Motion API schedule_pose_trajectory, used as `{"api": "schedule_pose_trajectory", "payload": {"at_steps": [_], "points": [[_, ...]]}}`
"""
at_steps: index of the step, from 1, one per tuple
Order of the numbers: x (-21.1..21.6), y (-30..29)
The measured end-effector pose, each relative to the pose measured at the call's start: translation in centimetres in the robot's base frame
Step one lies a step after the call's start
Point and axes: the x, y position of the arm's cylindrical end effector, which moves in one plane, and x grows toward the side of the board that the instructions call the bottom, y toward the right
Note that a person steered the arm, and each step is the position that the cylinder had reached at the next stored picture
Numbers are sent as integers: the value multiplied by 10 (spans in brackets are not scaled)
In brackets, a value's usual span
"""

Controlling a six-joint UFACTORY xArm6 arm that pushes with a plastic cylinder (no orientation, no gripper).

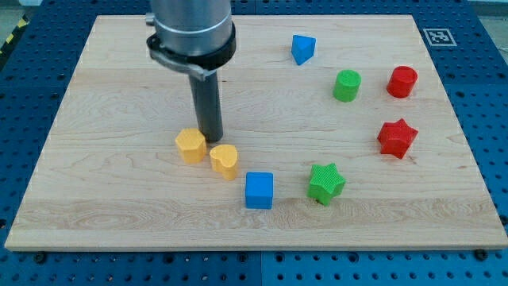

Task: Point your arm at the green star

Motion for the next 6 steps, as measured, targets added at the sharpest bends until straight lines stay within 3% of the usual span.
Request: {"api": "schedule_pose_trajectory", "payload": {"at_steps": [1,3,6], "points": [[2,-1],[2,82],[46,198]]}}
